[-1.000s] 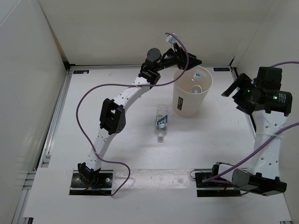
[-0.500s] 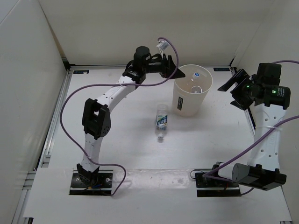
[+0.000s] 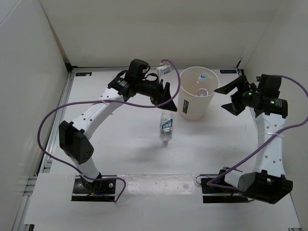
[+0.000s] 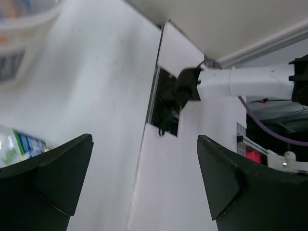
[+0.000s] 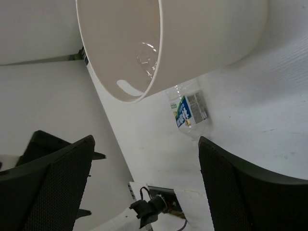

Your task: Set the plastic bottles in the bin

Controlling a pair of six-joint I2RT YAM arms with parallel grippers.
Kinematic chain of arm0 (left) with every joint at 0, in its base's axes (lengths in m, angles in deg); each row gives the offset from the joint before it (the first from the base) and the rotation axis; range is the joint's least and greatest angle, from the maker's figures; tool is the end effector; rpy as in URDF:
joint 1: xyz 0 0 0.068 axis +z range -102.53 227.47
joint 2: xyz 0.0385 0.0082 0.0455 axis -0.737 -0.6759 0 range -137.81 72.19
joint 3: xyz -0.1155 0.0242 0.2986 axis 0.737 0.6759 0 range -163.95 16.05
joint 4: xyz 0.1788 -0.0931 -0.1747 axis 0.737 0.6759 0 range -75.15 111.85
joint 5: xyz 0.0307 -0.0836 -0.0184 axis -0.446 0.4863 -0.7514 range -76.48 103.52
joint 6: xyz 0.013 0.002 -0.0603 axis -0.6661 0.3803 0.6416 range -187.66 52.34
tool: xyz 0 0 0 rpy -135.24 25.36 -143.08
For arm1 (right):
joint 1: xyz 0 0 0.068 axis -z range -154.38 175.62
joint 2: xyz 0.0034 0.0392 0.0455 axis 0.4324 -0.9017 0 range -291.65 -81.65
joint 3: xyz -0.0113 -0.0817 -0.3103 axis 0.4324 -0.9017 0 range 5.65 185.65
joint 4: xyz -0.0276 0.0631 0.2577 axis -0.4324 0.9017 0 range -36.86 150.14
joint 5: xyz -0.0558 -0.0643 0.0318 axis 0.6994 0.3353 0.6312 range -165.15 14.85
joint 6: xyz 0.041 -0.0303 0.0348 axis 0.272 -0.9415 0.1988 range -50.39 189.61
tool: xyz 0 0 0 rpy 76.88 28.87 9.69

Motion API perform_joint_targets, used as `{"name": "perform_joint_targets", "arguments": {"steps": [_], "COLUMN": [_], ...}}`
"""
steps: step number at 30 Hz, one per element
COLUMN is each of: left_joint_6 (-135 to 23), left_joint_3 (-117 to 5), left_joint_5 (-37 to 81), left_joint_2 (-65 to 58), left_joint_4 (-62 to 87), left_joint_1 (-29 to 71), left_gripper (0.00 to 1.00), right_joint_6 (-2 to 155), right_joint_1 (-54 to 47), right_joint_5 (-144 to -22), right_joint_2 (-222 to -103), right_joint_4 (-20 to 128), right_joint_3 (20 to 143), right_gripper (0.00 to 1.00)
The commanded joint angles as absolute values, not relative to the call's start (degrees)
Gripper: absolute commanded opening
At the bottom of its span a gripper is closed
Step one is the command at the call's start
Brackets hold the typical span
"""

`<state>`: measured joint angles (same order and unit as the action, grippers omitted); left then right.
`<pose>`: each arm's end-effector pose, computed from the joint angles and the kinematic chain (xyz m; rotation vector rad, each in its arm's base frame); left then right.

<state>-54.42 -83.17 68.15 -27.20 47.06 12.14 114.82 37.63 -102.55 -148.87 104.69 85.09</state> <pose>0.3104 -0.2665 0.4281 1.0102 1.9910 -1.4967 0.2197 -0.0248 0.4413 0.8639 2.1358 0.8441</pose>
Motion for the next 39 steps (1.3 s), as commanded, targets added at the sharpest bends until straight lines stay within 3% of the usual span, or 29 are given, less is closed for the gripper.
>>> {"name": "perform_joint_targets", "arguments": {"steps": [1,4,10,15,16,20,25,39], "left_joint_6": [-55.43,-61.05,-66.51,-65.63,-65.90,-60.49,-41.59,-30.13], "left_joint_3": [-79.66,-86.50,-101.52,-109.78,-111.20,-121.21,-109.31,-81.86], "left_joint_5": [66.22,62.74,56.70,45.62,37.95,28.73,32.77,25.84], "left_joint_2": [-24.93,-28.08,-37.74,-38.82,-38.90,-40.83,-42.95,-40.92], "left_joint_4": [58.07,79.91,103.49,103.19,102.83,98.01,80.96,54.40], "left_joint_1": [11.53,11.09,8.89,8.89,9.59,15.11,19.70,13.47], "left_gripper": [1.00,1.00,1.00,1.00,1.00,1.00,1.00,1.00], "right_joint_6": [117.63,110.33,109.60,109.34,109.16,109.07,107.76,105.03], "right_joint_1": [37.14,34.15,33.70,33.62,33.70,33.62,33.00,31.68], "right_joint_5": [-108.03,-99.16,-92.29,-92.55,-92.12,-88.96,-87.98,-86.22], "right_joint_2": [-145.81,-144.49,-143.44,-143.87,-143.96,-143.70,-144.84,-145.81], "right_joint_4": [96.63,101.82,108.42,107.72,107.72,109.82,110.00,111.59], "right_joint_3": [83.70,86.85,87.13,87.65,87.91,88.79,90.90,93.01], "right_gripper": [0.90,0.90,0.90,0.90,0.90,0.90,0.90,0.90]}}
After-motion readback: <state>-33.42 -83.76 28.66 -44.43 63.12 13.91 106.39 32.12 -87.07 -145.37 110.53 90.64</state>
